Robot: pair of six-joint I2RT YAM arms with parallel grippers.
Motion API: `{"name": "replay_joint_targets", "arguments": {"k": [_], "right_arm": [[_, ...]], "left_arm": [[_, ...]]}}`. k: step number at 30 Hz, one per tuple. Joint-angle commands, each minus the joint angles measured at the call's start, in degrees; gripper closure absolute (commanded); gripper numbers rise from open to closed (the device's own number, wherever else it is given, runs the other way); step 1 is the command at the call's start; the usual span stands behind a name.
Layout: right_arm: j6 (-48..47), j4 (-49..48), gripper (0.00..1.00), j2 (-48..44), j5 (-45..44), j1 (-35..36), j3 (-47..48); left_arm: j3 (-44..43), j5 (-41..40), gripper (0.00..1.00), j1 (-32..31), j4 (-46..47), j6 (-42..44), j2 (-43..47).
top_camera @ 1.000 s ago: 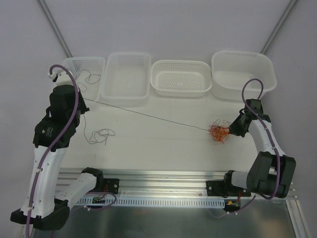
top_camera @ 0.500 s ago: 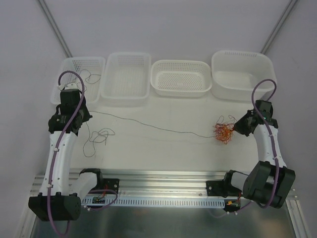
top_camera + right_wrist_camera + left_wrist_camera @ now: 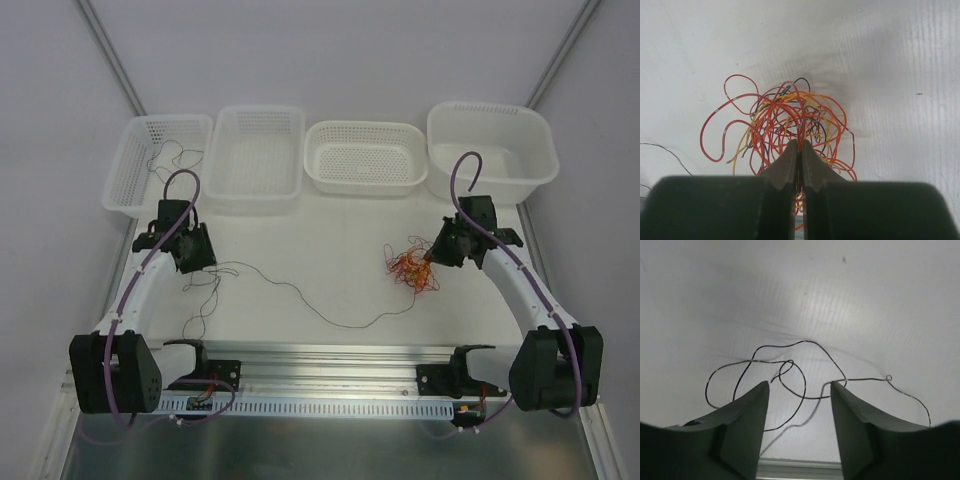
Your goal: Untangle the cables
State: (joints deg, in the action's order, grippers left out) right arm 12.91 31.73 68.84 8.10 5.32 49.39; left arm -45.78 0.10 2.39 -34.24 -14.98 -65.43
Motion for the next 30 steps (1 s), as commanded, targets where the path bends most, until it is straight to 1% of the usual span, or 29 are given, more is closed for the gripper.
{"name": "replay_joint_targets", "arguments": {"k": [1, 2, 3, 4, 5, 6, 7, 8, 9, 10, 12, 15, 16, 17, 19, 20, 21, 22, 23, 25, 26, 27, 28, 29, 30], "right_arm": [[2.0, -1.5, 0.99, 1.3, -2.7, 3.3, 0.1], [2.7, -1.3, 0.99, 1.6, -3.3, 4.1, 0.1], [4.1, -1.4, 0.99, 1.9, -3.8, 5.4, 0.0], [4.8, -1.5, 0.99, 2.6, -4.7, 6.0, 0.2], [5.4, -1.2, 0.99, 2.8, -5.1, 6.7, 0.3], [6.4, -1.1, 0.99, 3.1, -5.6, 8.0, 0.4], [6.9, -0.9, 0.99, 3.3, -6.7, 8.6, 0.9], [7.5, -0.6, 0.99, 3.5, -7.3, 9.5, 0.9], [7.9, -0.5, 0.99, 3.5, -7.7, 9.8, 1.0], [8.8, -0.4, 0.99, 3.4, -9.5, 10.1, 1.1], [9.8, -0.2, 0.99, 3.1, -10.4, 10.8, 1.2], [12.3, 0.0, 0.99, 2.5, -12.0, 11.4, 1.3], [13.0, -0.1, 0.99, 2.3, -12.7, 11.5, 1.4], [14.6, -0.3, 0.99, 2.1, -13.1, 11.8, 1.4], [16.1, -0.5, 0.99, 1.7, -14.0, 12.3, 1.6], [17.0, -0.7, 0.99, 1.7, -14.4, 12.6, 1.8], [18.3, -0.8, 0.99, 1.7, -14.5, 12.8, 1.9], [19.0, -0.8, 0.99, 1.9, -14.4, 12.9, 2.0], [19.6, -1.0, 0.99, 2.1, -14.2, 13.0, 2.1], [21.2, -1.1, 0.99, 2.4, -13.4, 13.2, 2.5], [21.5, -1.1, 0.99, 2.5, -13.0, 13.2, 2.5], [22.5, -1.1, 0.99, 2.6, -12.3, 13.3, 2.5], [22.9, -1.1, 0.99, 2.8, -12.0, 13.3, 2.5], [23.2, -1.3, 0.99, 2.9, -11.5, 13.3, 2.5], [23.5, -1.2, 0.99, 3.0, -11.2, 13.4, 2.5]], "left_arm": [[-0.2, 6.9, 0.45, -4.1, 4.4, -1.1, 2.8], [-0.1, 7.5, 0.39, -5.7, 5.0, -1.1, 3.5], [-0.1, 7.9, 0.32, -9.6, 5.4, -1.2, 4.9], [0.0, 8.2, 0.21, -11.4, 6.0, -1.7, 5.6], [0.0, 9.1, 0.15, -12.9, 6.8, -2.0, 6.9], [0.0, 9.3, 0.12, -15.9, 7.2, -2.5, 7.5], [0.1, 9.7, 0.08, -17.1, 7.5, -3.4, 8.2], [0.3, 10.3, 0.02, -18.5, 8.4, -3.9, 9.6], [0.3, 10.5, 0.01, -19.8, 8.8, -4.2, 10.2], [0.3, 10.6, 0.01, -22.4, 9.1, -4.4, 10.8], [-0.2, 10.0, 0.01, -24.5, 9.2, -5.0, 12.3], [-1.0, 9.9, 0.01, -29.4, 10.8, -8.4, 13.3], [-1.0, 9.8, 0.01, -30.9, 11.7, -10.7, 13.2], [-1.1, 9.3, 0.01, -34.8, 12.8, -12.0, 12.6], [-1.3, 6.2, 0.01, -39.3, 16.4, -15.0, 11.2], [-1.9, 4.8, 0.01, -44.7, 17.8, -15.7, 8.9], [-2.5, 3.3, 0.01, -47.2, 19.2, -16.3, 7.5], [-3.0, 0.3, 0.01, -50.0, 22.2, -17.3, 5.8], [-4.4, -1.1, 0.01, -54.6, 23.6, -17.4, 1.8], [-6.3, -3.9, 0.01, -59.1, 27.5, -17.6, -2.8], [-8.5, -6.5, 0.01, -61.0, 28.6, -17.5, -7.6], [-9.7, -7.7, 0.01, -64.6, 29.6, -17.4, -10.2], [-12.1, -8.4, 0.02, -65.8, 30.2, -17.5, -12.6], [-13.4, -8.7, 0.02, -66.9, 31.8, -17.6, -17.1], [-14.4, -8.7, 0.03, -68.6, 32.6, -18.1, -19.2]]}}
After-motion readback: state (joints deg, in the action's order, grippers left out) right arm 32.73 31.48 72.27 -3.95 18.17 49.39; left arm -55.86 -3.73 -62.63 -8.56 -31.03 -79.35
